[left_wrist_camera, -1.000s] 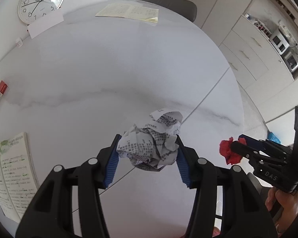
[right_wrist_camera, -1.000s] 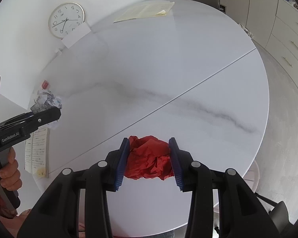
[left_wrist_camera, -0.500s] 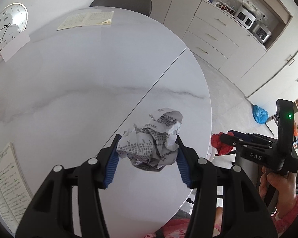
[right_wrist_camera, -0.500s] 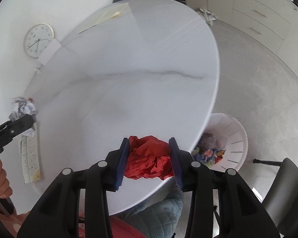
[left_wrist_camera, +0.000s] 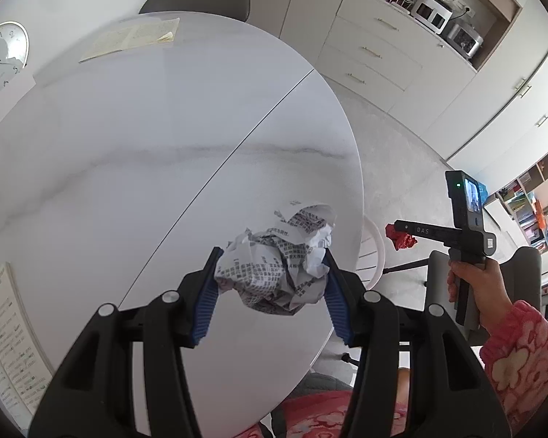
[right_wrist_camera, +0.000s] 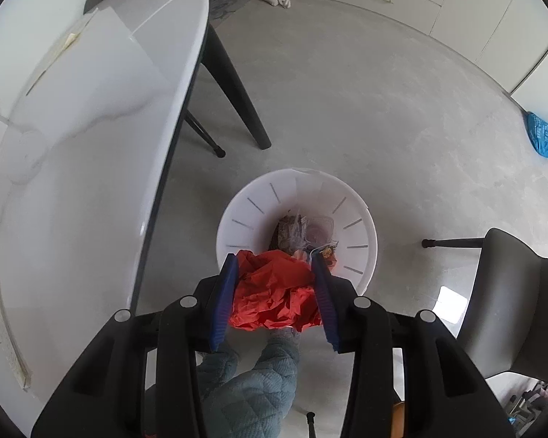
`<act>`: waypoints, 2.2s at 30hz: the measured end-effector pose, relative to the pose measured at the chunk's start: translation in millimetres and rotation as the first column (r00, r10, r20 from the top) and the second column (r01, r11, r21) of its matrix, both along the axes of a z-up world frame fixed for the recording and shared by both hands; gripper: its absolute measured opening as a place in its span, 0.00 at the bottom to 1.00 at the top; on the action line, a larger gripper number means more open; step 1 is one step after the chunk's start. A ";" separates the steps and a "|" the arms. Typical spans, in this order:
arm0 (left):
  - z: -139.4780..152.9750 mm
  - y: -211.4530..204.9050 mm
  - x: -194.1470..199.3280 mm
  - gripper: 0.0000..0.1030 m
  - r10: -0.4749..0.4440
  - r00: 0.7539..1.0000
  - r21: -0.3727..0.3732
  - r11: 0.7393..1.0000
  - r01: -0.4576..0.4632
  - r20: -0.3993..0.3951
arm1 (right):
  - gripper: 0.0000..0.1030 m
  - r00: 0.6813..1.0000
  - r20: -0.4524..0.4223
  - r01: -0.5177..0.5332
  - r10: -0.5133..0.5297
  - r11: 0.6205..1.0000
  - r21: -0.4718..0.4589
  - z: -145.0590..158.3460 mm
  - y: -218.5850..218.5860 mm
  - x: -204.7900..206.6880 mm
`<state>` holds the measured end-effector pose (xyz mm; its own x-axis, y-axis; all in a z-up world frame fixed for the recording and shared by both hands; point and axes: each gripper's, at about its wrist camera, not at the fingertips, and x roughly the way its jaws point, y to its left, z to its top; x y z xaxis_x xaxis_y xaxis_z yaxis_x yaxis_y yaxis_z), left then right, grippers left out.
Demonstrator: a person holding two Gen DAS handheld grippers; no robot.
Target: Collect trash
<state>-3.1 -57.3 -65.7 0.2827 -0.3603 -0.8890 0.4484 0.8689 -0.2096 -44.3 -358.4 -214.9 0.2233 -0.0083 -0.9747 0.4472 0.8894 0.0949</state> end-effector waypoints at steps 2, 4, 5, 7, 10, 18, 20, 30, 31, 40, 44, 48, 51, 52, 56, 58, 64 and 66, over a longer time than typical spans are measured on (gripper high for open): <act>-0.6 -2.2 -0.9 0.49 0.001 1.000 0.005 1.000 -0.001 -0.003 | 0.51 1.000 -0.012 0.012 -0.012 1.000 0.015 -9.4 -3.7 -1.5; -1.3 -3.5 -1.1 0.49 0.003 1.000 0.007 1.000 -0.003 -0.008 | 0.67 1.000 -0.016 0.024 -0.023 1.000 0.017 -14.1 -6.1 0.9; -1.5 -4.3 -1.3 0.49 0.004 1.000 0.007 1.000 -0.004 -0.009 | 0.70 1.000 -0.016 0.024 -0.024 1.000 0.013 -14.6 -5.7 1.3; -1.3 -6.0 -2.0 0.49 0.004 1.000 0.008 1.000 -0.004 -0.009 | 0.76 1.000 -0.012 0.019 -0.019 1.000 0.003 -12.7 -5.8 2.1; -1.4 -7.6 0.3 0.49 -0.003 1.000 0.009 1.000 0.003 -0.009 | 0.81 1.000 0.013 0.016 -0.016 1.000 -0.017 1.2 -5.9 2.2; -9.2 -47.0 -1.8 0.49 -0.071 0.997 0.019 0.997 0.071 -0.003 | 0.96 0.989 0.148 -0.017 0.029 0.997 -0.081 78.3 -7.6 -11.1; -15.0 -66.7 -2.1 0.49 -0.101 0.995 0.019 0.995 0.101 -0.004 | 0.97 0.982 0.180 -0.031 0.048 0.995 -0.097 97.7 -9.0 -16.4; -68.6 -165.2 -9.1 0.50 -0.210 0.975 0.017 0.977 0.212 -0.073 | 0.97 0.960 0.256 -0.069 0.113 0.982 -0.173 154.5 -41.0 -39.9; -74.0 -172.9 -10.5 0.50 -0.218 0.973 0.016 0.975 0.219 -0.080 | 0.97 0.959 0.256 -0.073 0.119 0.981 -0.181 154.5 -44.1 -42.1; -110.3 -216.8 -19.2 0.79 -0.280 0.955 -0.022 0.960 0.279 -0.101 | 0.98 0.961 0.252 -0.070 0.109 0.985 -0.159 149.1 -79.4 -47.9; -100.7 -217.1 -18.0 0.91 -0.261 0.962 -0.060 0.965 0.257 -0.084 | 0.97 0.962 0.254 -0.064 0.101 0.987 -0.148 147.2 -85.6 -47.6; -89.3 -207.7 -11.6 0.92 -0.223 0.972 -0.084 0.973 0.217 -0.074 | 0.97 0.959 0.263 -0.066 0.103 0.987 -0.149 148.7 -85.9 -46.0; -77.9 -202.2 -10.5 0.92 -0.196 0.979 -0.086 0.978 0.191 -0.049 | 0.97 0.956 0.269 -0.073 0.112 0.986 -0.152 149.8 -81.6 -44.1; -74.1 -198.5 -10.5 0.92 -0.188 0.981 -0.086 0.979 0.184 -0.040 | 0.97 0.955 0.272 -0.076 0.115 0.986 -0.151 150.5 -80.5 -42.7; -48.4 -177.5 -6.5 0.92 -0.149 0.989 -0.082 0.985 0.149 0.006 | 0.97 0.948 0.285 -0.104 0.142 0.984 -0.145 155.4 -67.2 -34.4; -31.8 -165.1 -4.0 0.92 -0.116 0.993 -0.080 0.990 0.119 0.038 | 0.97 0.941 0.294 -0.128 0.168 0.980 -0.150 159.6 -56.6 -28.0; 13.8 -104.1 5.7 0.92 0.019 0.992 -0.065 0.998 -0.011 0.124 | 0.97 0.908 0.329 -0.219 0.257 0.964 -0.148 171.6 -11.1 -2.6; 26.6 -78.3 10.0 0.92 0.071 0.987 -0.059 0.996 -0.063 0.145 | 0.97 0.896 0.339 -0.250 0.287 0.957 -0.148 173.6 9.8 7.6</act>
